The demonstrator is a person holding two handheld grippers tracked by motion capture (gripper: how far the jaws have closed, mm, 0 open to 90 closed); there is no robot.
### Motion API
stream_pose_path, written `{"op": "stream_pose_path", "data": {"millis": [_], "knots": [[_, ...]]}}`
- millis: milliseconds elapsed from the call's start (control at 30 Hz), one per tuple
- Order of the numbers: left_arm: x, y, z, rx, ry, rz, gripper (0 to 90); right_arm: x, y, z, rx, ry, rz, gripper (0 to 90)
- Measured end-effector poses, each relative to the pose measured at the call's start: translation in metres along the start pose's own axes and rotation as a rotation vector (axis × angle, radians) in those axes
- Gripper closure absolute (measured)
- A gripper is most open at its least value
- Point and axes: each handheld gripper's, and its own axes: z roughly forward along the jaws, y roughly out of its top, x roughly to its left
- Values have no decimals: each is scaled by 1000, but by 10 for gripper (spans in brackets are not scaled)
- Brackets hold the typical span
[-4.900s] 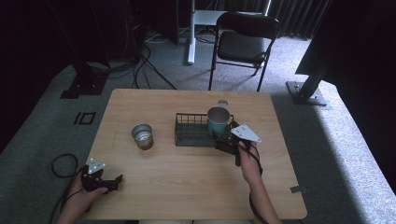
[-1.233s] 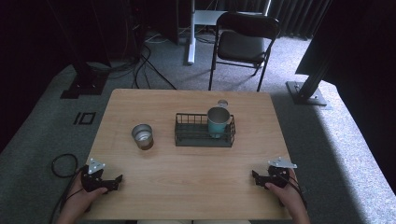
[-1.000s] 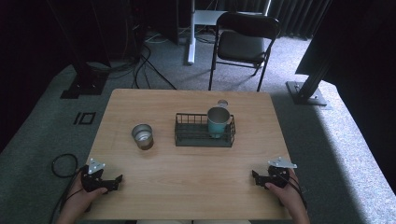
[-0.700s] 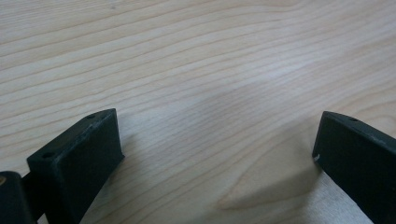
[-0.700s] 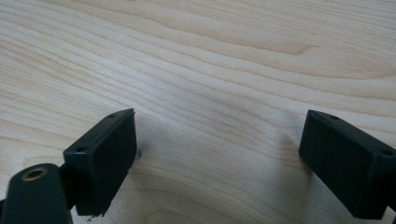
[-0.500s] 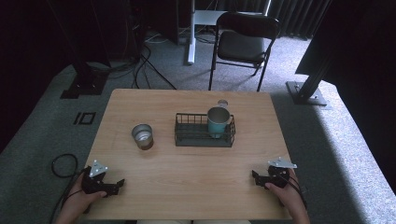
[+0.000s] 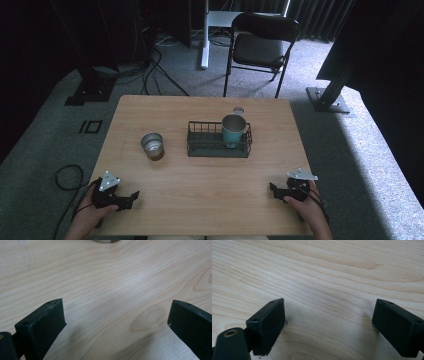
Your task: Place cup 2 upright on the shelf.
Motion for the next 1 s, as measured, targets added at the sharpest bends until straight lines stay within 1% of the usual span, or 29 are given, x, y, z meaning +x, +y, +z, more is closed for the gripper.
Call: {"op": "stream_pose_path", "data": {"millis": [33,67,200,267,333,533,567,667,700,800,900,1000], "knots": [[0,0,0,0,0,0,19,0,0,0,0,0,0,110],[-1,2,1,-6,-13,-2,19,0,0,0,0,0,0,110],[-4,6,1,-12,-15,5,18,0,0,0,0,0,0,110],[-4,9,1,-21,-20,-2,19,0,0,0,0,0,0,110],[-3,12,1,-33,-12,-4,18,0,0,0,0,0,0,110],[-2,20,1,-65,-5,-17,19,0,0,0,0,2,-2,110],[-2,22,1,-71,-4,-24,18,0,0,0,0,2,-1,110],[-2,24,2,-78,10,-26,19,0,0,0,0,2,-2,110],[-1,26,2,-78,9,-23,18,0,0,0,0,2,-2,110],[0,29,3,-93,12,-35,19,0,0,0,-1,2,-2,110],[1,31,5,-93,16,-31,19,0,0,0,0,2,-2,110],[1,35,7,-89,7,-21,18,0,0,0,0,2,-2,110]]}}
